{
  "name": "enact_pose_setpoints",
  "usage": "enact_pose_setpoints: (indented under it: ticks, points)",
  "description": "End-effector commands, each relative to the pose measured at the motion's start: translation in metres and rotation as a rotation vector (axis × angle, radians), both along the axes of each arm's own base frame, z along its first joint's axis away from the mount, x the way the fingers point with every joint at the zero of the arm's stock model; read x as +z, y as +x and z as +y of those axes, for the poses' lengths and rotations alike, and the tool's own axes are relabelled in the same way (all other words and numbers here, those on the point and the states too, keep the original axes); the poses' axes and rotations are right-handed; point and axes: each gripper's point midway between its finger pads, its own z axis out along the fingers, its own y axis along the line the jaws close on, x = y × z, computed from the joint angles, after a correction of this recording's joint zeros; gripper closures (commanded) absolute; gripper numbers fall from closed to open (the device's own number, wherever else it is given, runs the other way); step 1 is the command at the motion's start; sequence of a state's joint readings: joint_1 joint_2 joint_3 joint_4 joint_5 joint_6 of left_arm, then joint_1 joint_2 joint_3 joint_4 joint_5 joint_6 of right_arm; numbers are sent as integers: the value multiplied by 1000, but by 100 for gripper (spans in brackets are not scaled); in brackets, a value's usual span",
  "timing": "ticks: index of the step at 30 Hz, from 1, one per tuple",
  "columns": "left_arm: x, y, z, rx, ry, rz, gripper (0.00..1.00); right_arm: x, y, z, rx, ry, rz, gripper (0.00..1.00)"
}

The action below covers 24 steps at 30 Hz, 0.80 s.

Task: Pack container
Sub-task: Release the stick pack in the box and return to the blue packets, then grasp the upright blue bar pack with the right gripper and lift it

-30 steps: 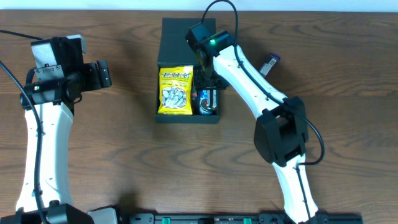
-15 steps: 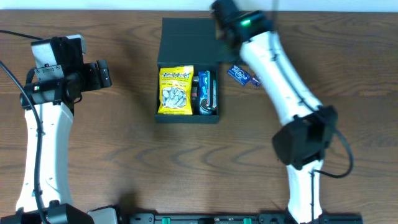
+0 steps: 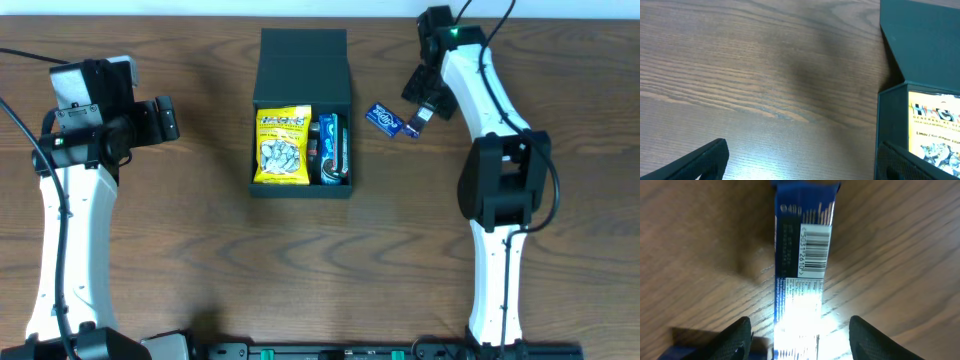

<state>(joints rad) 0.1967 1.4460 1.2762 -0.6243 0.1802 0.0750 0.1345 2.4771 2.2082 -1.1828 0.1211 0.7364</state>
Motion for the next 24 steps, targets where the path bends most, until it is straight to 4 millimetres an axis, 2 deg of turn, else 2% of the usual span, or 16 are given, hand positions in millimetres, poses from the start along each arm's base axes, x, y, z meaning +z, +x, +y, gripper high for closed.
enact_pose_setpoints:
  ticks: [1,15,18,21,24]
  points:
    - [0,1,2,9,-8,1,5,-4,2,6,-56,31,-6,37]
    - [0,1,2,9,-8,-1,5,-38,-8,1,-83,38,75,41]
    - [0,1,2,9,-8,-1,5,-45,-12,-1,-90,44,99,48]
    - [0,1,2,9,-8,-1,4,-46,-13,-3,-89,43,104,60]
    - [0,2,2,9,-7,-4,4,-46,-14,-3,-82,42,108,64]
